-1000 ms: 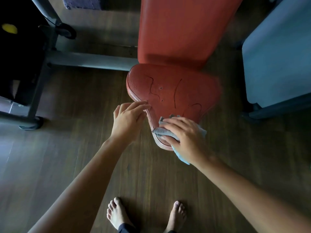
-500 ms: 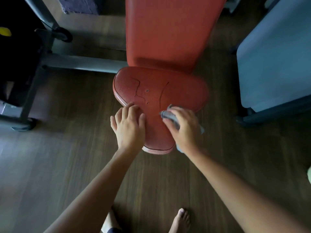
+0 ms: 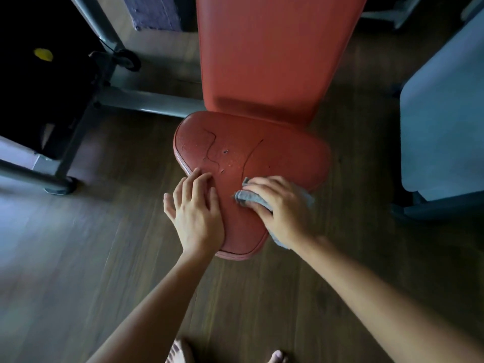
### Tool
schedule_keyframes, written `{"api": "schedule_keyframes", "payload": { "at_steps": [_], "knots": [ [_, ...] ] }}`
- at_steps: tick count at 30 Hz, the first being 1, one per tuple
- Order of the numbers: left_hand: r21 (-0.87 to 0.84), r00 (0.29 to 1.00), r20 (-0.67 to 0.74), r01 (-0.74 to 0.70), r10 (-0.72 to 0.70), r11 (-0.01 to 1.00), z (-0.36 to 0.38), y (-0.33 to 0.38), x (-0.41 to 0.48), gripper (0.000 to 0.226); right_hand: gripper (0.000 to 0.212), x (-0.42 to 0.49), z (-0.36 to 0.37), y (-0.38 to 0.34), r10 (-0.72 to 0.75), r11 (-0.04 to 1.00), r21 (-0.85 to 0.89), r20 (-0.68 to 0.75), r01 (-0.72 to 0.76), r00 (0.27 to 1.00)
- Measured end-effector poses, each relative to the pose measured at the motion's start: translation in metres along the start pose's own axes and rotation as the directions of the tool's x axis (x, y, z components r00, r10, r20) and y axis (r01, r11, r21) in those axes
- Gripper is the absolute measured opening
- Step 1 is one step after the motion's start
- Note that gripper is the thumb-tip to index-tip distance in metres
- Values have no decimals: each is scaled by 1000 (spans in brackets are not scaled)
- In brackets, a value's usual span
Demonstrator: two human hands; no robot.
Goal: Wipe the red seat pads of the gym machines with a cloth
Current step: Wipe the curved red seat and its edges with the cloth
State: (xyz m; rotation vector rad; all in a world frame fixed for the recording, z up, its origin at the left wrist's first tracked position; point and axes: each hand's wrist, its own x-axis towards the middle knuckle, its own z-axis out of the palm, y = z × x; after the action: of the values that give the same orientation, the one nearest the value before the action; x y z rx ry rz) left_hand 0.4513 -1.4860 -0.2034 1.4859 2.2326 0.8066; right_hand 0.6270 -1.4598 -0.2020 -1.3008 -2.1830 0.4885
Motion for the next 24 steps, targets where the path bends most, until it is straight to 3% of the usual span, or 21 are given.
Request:
{"api": "schedule_keyframes", "payload": {
  "at_steps": [3,7,10,15,17,19,21,24],
  "knots": [
    [4,1000,-5,-2,2,1000,1,-1,2,28,30,36,-5,25,-14,998,-64,69,18,998],
    [-5,1000,5,1,-1,1000,-1,-1,2,26,37,105,-11,65,110,982,-168,142,-86,984],
    [13,999,14,-33,33,999,-7,-6,6,25,36,107,-1,57,191,966,-186,52,-178,980],
    [66,990,-27,-137,139,988,-16,-19,22,17,36,40,-5,9,-149,989,38,202,144,968],
    [91,982,-29,-185,188,978,-16,-24,29,17,27,61,-13,24,-161,986,-1,245,166,956],
    [124,970,-21,-238,242,963,-15,-27,31,19,25,92,-11,48,-100,987,-104,178,120,979],
    [147,964,4,-265,267,953,-12,-28,32,21,27,104,-4,56,33,984,-177,101,-15,994],
    [146,957,-6,-285,289,947,-9,-28,35,22,23,75,9,34,-18,986,-163,58,27,998]
  ]
}}
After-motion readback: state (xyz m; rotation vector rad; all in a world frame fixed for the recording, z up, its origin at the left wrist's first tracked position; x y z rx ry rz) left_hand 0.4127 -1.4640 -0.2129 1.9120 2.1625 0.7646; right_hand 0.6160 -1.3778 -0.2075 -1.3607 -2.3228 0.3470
